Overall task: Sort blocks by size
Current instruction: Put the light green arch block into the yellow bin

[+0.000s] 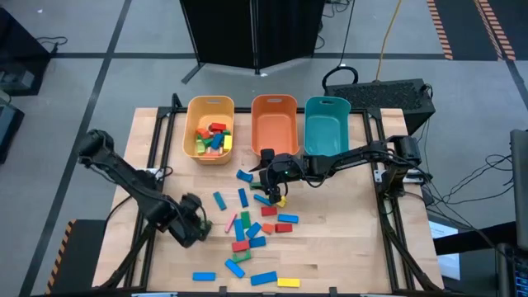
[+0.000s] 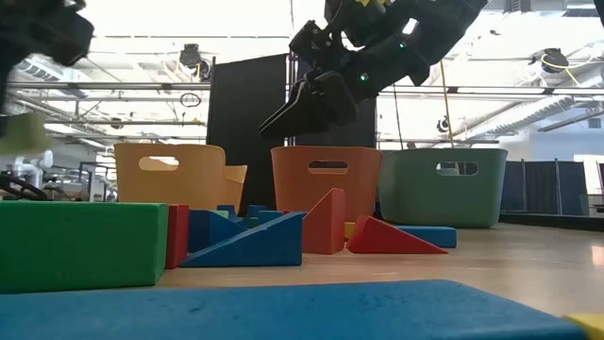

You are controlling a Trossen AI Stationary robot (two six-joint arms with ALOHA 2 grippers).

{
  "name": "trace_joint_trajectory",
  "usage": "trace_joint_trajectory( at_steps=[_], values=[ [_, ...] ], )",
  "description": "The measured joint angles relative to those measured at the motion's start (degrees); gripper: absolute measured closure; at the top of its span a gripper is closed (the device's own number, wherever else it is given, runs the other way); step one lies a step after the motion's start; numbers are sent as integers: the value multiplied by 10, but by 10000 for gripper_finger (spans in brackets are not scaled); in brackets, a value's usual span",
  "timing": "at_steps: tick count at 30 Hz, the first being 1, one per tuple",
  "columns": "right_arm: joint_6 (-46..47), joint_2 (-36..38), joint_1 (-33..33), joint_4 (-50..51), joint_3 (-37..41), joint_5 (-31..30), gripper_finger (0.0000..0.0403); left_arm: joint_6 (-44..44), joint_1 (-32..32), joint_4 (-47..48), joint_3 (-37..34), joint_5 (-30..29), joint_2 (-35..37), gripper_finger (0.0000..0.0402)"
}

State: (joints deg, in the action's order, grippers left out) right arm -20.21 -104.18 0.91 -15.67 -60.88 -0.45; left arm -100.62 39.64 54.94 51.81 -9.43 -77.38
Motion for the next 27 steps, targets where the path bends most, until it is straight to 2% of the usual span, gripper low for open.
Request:
trace_joint_trajectory(
  at_steps=[5,11,23,27],
  values=[
    [0,0,0,1,0,0,156,51,-53,70,0,-56,57,359],
    [0,0,0,1,0,0,156,133,-139,92,0,-103,118,359],
    [-1,0,0,1,0,3,156,306,-309,73,2,-100,168,359],
    [-1,0,0,-5,0,4,156,380,-368,69,44,-93,169,359]
  ],
)
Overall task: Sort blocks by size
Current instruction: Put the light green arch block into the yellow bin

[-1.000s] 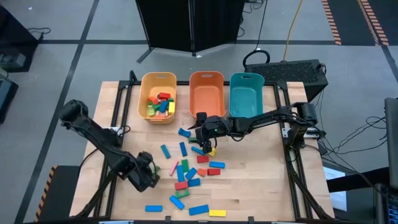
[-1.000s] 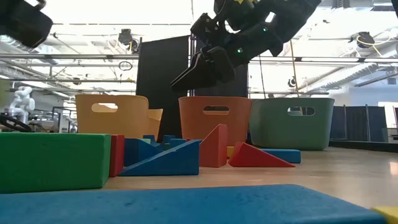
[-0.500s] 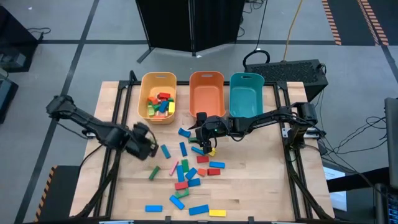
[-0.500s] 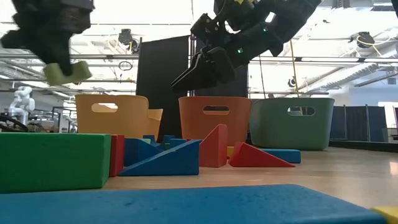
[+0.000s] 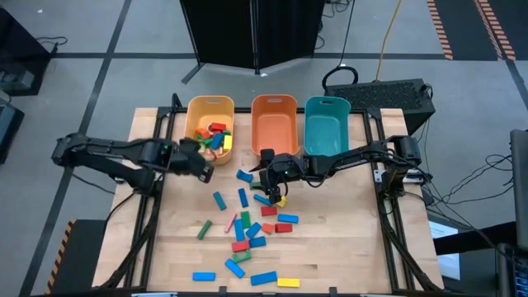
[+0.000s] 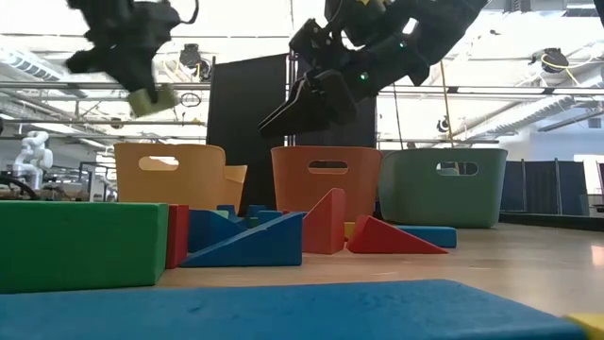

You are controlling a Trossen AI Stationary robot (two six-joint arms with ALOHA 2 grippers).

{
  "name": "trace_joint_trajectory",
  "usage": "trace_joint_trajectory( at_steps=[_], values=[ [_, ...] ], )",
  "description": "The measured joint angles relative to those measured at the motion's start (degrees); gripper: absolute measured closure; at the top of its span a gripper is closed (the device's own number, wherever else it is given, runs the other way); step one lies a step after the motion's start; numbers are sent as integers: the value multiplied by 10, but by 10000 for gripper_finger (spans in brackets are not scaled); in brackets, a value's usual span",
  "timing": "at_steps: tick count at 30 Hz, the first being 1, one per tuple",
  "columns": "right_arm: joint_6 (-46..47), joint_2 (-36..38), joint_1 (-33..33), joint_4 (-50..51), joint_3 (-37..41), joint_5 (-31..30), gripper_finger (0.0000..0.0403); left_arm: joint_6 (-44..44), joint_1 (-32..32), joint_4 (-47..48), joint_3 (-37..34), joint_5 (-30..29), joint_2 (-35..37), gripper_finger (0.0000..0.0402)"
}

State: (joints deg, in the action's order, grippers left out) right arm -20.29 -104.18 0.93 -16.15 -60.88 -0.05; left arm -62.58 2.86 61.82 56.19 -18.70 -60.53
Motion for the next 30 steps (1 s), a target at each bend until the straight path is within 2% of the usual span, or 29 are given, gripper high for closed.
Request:
trace_joint_trajectory(
  at_steps=[10,18,23,30],
  values=[
    [0,0,0,-3,0,2,156,176,-143,-13,112,-3,-1,359],
    [0,0,0,-3,0,2,156,258,-245,-37,132,30,-17,359],
    [0,0,1,-3,0,2,156,313,-298,-45,132,79,-60,359],
    [0,0,1,1,0,2,156,367,-341,-45,132,80,-149,359]
  ],
)
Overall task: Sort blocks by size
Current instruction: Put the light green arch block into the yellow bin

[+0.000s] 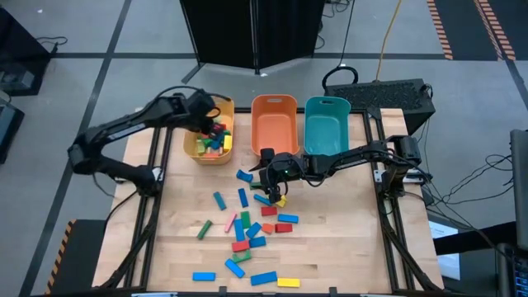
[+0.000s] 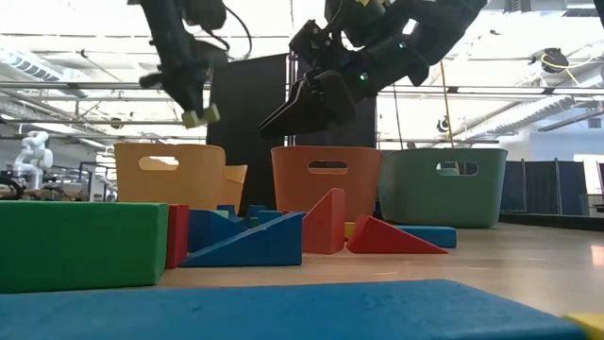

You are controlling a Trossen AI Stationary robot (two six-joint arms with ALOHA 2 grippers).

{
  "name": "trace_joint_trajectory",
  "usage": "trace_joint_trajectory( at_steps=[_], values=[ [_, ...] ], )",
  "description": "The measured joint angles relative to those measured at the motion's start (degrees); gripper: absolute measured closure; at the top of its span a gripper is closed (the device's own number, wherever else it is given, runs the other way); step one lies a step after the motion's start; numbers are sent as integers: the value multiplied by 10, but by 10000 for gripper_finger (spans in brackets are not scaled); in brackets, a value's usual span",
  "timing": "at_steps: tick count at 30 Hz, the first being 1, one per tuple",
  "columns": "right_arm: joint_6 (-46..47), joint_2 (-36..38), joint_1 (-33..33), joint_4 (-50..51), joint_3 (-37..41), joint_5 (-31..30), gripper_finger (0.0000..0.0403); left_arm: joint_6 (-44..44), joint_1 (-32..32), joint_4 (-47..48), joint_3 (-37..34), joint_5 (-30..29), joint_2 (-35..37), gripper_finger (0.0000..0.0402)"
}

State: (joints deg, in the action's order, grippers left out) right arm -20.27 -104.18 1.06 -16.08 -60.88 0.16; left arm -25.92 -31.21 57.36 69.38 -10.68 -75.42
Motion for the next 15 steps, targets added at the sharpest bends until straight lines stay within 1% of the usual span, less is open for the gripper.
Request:
trace_joint_trajectory(
  at_steps=[7,13,15],
  values=[
    [-1,0,0,1,0,0,156,47,-28,-7,0,1,-89,359],
    [-4,0,1,1,0,0,156,76,-46,-56,0,3,-140,359],
    [-5,0,1,2,0,0,156,89,-53,-70,0,15,-153,359]
  ],
)
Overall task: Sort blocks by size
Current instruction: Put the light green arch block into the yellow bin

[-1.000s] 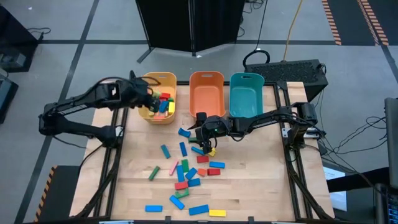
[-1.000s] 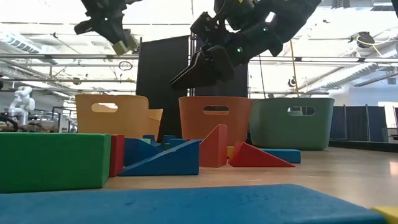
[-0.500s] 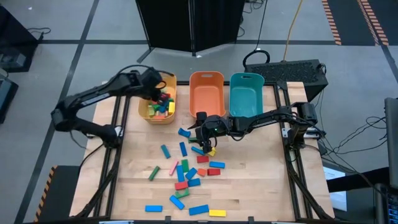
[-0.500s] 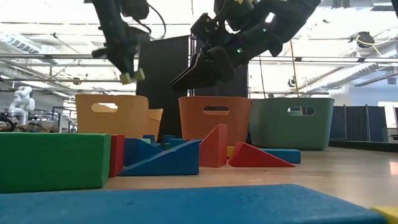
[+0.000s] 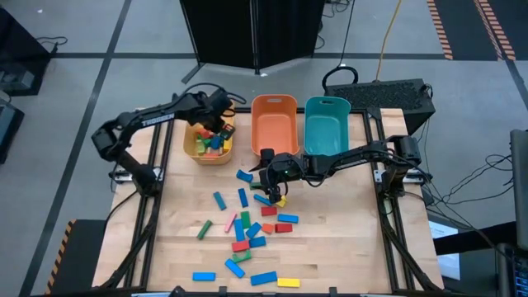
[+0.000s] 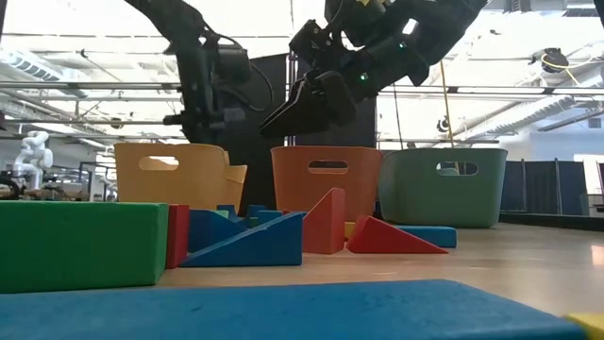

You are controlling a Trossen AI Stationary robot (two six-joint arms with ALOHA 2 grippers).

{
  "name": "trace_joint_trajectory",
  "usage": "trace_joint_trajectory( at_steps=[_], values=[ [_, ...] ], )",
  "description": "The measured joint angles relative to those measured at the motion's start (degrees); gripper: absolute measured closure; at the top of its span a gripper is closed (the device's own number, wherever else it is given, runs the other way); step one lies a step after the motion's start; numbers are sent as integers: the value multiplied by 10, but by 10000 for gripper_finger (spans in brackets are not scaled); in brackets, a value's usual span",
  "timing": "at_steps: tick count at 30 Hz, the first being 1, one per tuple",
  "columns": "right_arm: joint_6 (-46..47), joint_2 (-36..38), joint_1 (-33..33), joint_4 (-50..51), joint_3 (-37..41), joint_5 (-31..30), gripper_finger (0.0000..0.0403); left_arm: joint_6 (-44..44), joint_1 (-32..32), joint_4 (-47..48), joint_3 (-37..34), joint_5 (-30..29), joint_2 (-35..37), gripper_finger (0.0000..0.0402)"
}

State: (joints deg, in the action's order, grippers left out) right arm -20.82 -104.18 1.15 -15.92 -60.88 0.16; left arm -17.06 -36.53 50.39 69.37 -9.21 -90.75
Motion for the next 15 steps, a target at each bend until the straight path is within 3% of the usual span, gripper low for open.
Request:
trace_joint_trajectory(
  at_steps=[15],
  values=[
    [-12,0,0,8,0,0,156,39,-53,-25,0,9,-74,359]
  ],
)
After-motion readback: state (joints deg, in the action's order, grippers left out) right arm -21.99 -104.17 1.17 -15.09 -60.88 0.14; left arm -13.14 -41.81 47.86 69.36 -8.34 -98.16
